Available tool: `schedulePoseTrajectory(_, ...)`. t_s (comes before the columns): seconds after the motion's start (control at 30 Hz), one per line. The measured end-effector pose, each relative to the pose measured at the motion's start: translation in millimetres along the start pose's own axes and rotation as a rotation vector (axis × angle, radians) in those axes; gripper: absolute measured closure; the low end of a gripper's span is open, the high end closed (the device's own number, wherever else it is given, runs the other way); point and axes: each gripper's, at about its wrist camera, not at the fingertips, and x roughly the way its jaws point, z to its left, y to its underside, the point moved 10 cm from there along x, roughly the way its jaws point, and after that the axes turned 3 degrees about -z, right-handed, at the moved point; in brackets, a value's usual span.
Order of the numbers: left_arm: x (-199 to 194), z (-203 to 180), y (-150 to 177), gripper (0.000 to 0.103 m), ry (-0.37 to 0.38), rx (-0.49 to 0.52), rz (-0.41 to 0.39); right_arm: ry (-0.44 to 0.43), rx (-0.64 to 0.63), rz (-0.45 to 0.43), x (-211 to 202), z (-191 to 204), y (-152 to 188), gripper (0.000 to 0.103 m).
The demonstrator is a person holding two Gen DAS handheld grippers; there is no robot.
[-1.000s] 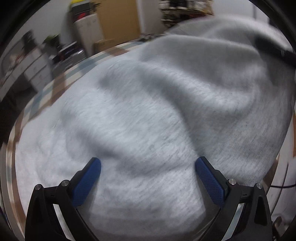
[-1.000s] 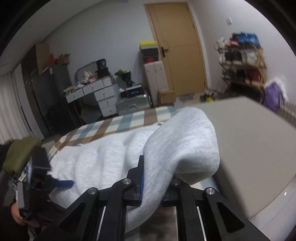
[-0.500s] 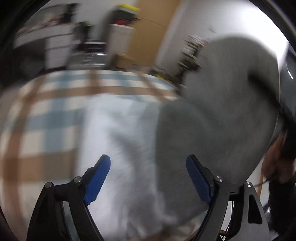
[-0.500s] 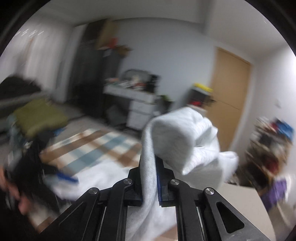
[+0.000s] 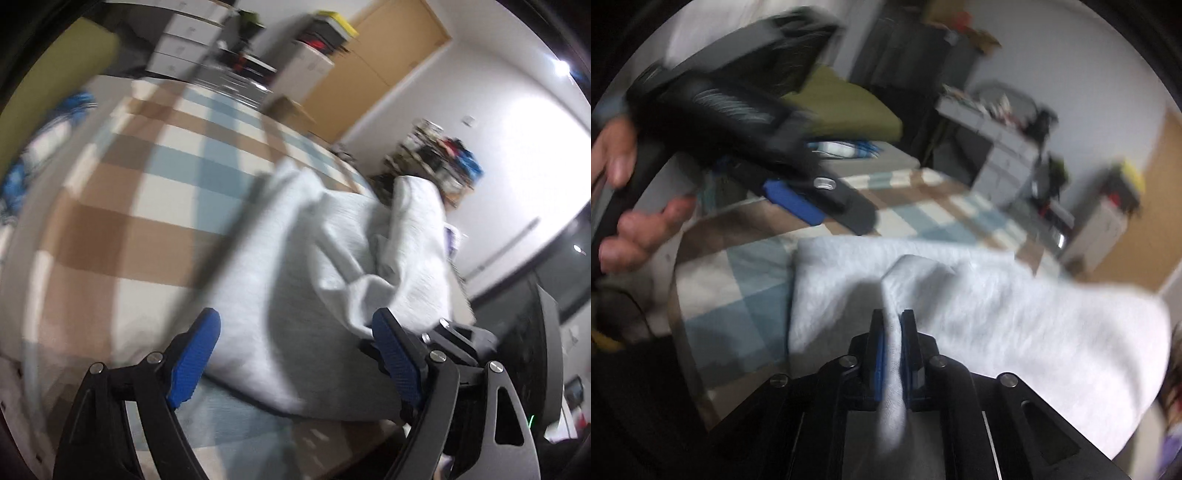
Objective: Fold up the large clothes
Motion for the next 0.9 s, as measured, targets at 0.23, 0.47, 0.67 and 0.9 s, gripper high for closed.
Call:
schedulePoseTrajectory(0.23,46.0,-79.1,1.9,0.012,0.197,0.083,0.153,-0.167,0.491,-0.187,-84.9,-78.1,1.9,0.036)
schedulePoseTrajectory(0.47,98.9,-179.8,21.3,0.012,0.353,0.265,0.241,0.024,1.112,-0.214,-158.0,-223.4,129.7,0.019)
schedulePoseTrajectory(0.67,131.3,-288.2,51.1,0.012,0.508,0.547,0.332,-0.178,1.441,-0.200,-162.5,-276.5,194.7,0.019)
schedulePoseTrajectory(0.9,140.1,-349.1,178.2,0.008,0.656,0.950,0.597,-0.189,1.482,-0.123,-170.5,-283.6,229.1,0.019)
